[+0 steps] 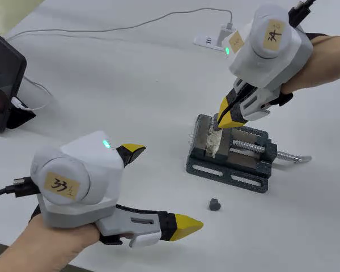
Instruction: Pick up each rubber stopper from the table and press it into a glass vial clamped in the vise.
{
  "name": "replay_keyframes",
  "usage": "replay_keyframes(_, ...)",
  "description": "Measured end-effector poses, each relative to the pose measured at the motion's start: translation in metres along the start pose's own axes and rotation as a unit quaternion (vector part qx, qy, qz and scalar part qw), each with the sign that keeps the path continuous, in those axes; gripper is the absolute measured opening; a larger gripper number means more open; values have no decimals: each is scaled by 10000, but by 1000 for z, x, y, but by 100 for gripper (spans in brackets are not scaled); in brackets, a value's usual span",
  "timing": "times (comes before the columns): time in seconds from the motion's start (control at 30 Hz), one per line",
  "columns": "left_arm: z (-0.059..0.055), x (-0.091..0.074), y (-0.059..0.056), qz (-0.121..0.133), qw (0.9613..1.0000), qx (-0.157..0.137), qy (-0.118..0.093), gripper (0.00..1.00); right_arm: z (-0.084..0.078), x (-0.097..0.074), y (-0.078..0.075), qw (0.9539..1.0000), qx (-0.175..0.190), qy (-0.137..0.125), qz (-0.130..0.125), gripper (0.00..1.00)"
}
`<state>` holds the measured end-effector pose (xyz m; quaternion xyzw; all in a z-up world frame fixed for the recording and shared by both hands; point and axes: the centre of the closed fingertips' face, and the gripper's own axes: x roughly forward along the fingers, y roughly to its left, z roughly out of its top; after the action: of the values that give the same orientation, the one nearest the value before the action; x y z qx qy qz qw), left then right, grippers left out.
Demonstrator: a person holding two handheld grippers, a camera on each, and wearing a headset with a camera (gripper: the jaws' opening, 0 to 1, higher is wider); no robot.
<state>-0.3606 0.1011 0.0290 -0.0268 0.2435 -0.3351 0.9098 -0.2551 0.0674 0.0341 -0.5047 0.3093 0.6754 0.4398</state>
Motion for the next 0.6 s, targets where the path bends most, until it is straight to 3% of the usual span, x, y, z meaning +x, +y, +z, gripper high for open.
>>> replay_keyframes(0.23, -2, 2, 1, -17, 10000, -23, 28, 96, 1, 1, 0, 9998, -70, 89, 173, 0)
replay_keyframes(0.3, -2, 4, 1, -23, 10000, -53, 20, 96, 0, 2, -5, 9996, 102, 107, 249, 0)
replay_keyframes(0.6, 3, 7, 7, -1, 10000, -80, -33, 96, 1, 2, -1, 9990, 203, 185, 345, 0)
